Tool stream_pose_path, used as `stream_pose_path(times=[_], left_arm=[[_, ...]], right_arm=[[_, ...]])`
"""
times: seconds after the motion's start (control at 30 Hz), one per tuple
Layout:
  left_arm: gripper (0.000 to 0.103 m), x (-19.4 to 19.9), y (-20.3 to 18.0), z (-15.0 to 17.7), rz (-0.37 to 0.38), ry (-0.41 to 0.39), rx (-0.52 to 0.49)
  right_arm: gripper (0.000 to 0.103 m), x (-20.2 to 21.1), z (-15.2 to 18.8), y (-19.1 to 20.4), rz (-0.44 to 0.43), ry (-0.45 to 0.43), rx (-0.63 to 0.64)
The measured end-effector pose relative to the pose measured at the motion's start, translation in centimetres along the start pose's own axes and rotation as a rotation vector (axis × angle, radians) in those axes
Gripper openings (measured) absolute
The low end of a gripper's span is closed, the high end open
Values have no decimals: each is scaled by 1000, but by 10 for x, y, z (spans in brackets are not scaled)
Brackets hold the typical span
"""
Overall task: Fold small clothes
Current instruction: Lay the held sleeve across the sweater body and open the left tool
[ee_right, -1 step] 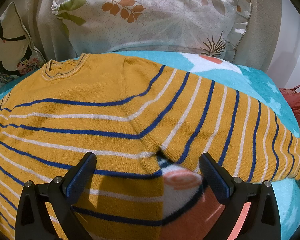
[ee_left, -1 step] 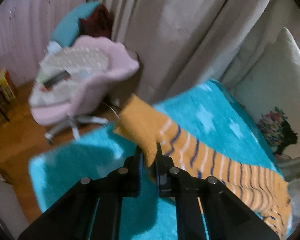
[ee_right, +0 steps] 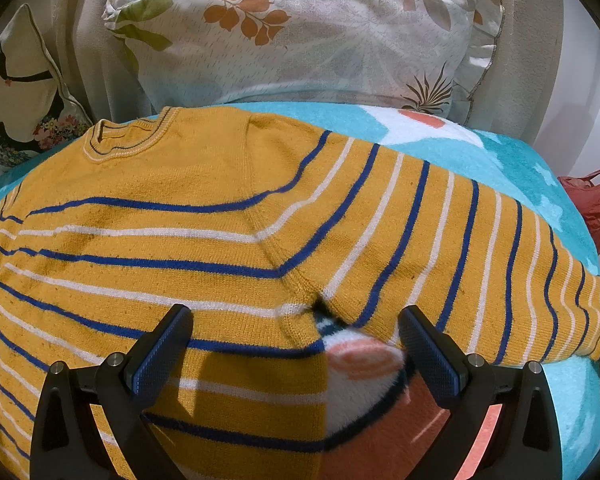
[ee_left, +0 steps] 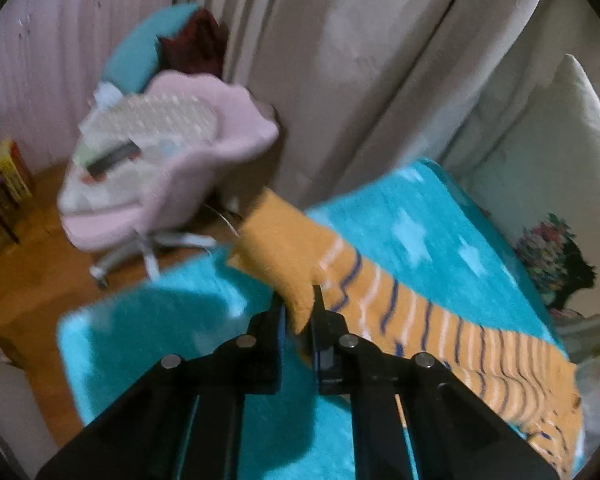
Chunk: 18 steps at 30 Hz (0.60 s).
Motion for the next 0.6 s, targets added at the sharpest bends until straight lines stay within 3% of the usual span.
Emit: stream_pose_path(times=[0.07, 0.13, 0.2, 0.27, 0.47, 0.6], left_arm=[[14, 7, -4, -4, 0, -16, 12], [22, 18, -14, -1, 3, -37, -17], [38, 32, -27, 9, 12, -47, -57], [43, 51, -51, 25, 39, -58, -128], [70, 105, -160, 114, 184, -40, -431], [71, 111, -233, 187, 259, 1, -608]], right_arm=[[103, 0, 0, 0, -1, 0, -1], [103, 0, 0, 0, 0, 0, 0], [103, 0, 0, 0, 0, 0, 0], [103, 0, 0, 0, 0, 0, 0], [103, 0, 0, 0, 0, 0, 0], [103, 0, 0, 0, -1, 0, -1]])
Point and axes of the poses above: each gripper's, at about its wrist camera, not at the fingertips, and x roughly against the way its jaws point, y to its left, z to its underside, the point moved 10 cm from there along -x, roughly the way its jaws point, and after that the axes turned 14 degrees about z, right-handed, at the moved point
